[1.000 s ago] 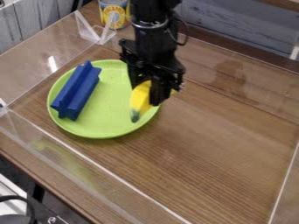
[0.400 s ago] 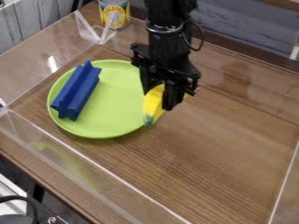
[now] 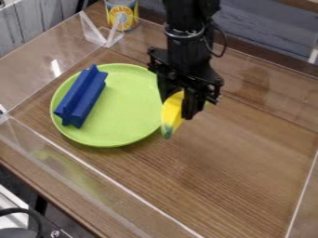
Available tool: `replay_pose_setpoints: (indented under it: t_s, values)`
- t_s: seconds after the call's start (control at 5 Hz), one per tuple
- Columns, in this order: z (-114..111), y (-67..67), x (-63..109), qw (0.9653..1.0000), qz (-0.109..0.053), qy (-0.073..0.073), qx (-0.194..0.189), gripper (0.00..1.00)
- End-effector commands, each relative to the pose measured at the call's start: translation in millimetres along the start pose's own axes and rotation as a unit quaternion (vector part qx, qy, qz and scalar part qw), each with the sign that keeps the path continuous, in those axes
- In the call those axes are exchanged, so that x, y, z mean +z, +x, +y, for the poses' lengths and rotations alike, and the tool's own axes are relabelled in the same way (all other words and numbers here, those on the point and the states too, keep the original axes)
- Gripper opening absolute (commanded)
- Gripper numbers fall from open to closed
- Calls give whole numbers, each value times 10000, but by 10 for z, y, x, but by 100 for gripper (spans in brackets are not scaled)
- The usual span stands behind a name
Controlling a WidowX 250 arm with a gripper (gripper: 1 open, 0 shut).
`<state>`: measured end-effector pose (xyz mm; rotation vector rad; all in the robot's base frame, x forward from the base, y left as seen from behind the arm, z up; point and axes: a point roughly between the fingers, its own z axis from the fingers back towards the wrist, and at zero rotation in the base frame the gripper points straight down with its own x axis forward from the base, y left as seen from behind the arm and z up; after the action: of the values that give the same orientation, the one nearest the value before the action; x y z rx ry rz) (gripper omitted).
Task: Remove the banana from inside the green plate and put it on the table
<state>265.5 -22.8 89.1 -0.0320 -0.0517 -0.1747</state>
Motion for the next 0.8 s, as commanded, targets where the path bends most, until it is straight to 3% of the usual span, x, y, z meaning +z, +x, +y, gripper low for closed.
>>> replay_pose_setpoints:
  t_s: [0.0, 0.6]
  values:
    - [-51, 48, 122, 9996, -285, 8, 42, 0]
    - [-123, 17, 39, 9995, -253, -67, 148, 0]
